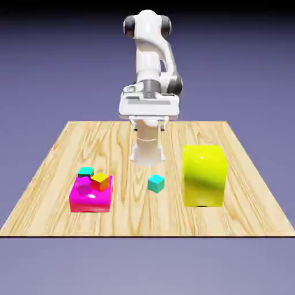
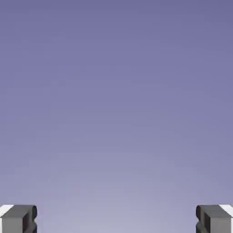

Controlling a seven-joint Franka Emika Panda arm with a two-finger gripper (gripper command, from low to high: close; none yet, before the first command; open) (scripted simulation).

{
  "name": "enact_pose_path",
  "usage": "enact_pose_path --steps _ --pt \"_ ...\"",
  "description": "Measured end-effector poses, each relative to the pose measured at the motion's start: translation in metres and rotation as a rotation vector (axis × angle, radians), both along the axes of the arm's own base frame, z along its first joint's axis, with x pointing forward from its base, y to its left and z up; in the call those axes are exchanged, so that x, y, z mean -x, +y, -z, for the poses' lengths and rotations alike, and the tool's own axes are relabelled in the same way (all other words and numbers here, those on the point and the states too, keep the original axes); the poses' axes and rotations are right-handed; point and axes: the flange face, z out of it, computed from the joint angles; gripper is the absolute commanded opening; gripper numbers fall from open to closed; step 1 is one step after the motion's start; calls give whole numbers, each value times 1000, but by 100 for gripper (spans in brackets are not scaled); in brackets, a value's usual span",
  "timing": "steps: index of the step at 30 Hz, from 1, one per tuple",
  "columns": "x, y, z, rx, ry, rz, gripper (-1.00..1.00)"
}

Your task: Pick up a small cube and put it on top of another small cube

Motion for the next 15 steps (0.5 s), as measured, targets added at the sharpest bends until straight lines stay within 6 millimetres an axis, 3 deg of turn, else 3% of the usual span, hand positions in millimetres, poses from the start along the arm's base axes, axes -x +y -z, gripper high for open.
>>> enact_pose_path --steps 5,10,12,15 --pt "26 30 107 153 344 -275 0" --pt "82 48 198 319 676 -575 0" --pt "110 50 228 388 806 -698 0" --pt "116 49 241 404 833 -723 0"
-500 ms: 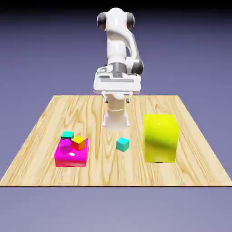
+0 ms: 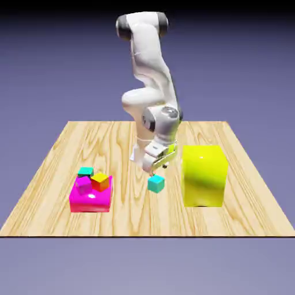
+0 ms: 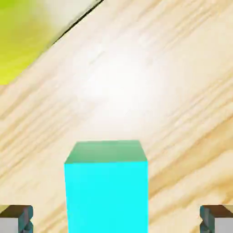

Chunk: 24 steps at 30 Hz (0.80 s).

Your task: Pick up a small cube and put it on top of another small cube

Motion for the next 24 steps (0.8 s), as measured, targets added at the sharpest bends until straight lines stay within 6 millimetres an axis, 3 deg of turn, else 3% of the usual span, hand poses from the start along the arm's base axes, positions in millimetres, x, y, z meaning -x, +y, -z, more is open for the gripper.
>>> enact_pose_path --steps 9,10,12,22,24 --pt "6 -7 60 -1 0 0 0" --pt "6 -7 62 -1 1 0 -100" --pt "6 -7 62 -1 1 0 -100" --pt "0 0 -5 -1 1 0 -100" --pt "0 0 -7 -1 1 0 -100"
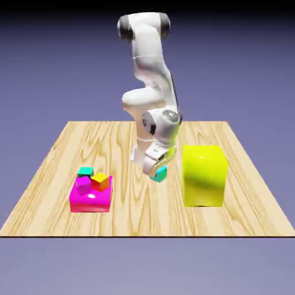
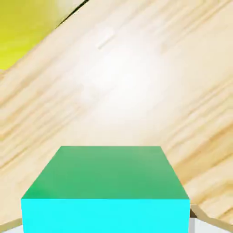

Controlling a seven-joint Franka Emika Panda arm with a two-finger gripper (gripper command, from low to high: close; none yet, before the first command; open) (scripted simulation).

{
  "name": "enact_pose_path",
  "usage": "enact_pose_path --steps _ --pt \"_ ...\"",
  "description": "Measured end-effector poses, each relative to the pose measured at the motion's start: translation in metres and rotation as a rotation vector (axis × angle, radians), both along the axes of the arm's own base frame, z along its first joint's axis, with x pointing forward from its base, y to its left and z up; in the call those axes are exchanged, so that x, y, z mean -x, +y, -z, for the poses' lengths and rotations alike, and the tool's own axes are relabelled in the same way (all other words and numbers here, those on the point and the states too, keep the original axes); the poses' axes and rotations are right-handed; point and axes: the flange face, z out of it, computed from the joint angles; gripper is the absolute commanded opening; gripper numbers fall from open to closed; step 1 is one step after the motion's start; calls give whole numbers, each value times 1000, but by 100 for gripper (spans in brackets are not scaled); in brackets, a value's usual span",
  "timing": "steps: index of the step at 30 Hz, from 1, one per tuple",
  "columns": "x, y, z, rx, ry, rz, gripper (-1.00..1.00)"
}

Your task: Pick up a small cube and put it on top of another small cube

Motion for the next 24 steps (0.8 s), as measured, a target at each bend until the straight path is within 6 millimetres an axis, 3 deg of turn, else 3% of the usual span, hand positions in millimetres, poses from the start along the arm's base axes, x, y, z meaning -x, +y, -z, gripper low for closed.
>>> enact_pose_path --steps 4,8,14,15,16,21,22,24 --pt "-56 -53 -31 17 -5 165 -100" --pt "-96 -121 -67 20 -4 331 -100" --pt "-118 -238 -131 0 0 577 -100" --pt "-117 -245 -135 -2 0 590 -100" --pt "-117 -245 -135 -2 0 590 -100" --pt "-108 -249 -66 -2 0 591 -100" --pt "-108 -248 -66 -1 0 589 100" --pt "-108 -248 -66 0 0 589 100"
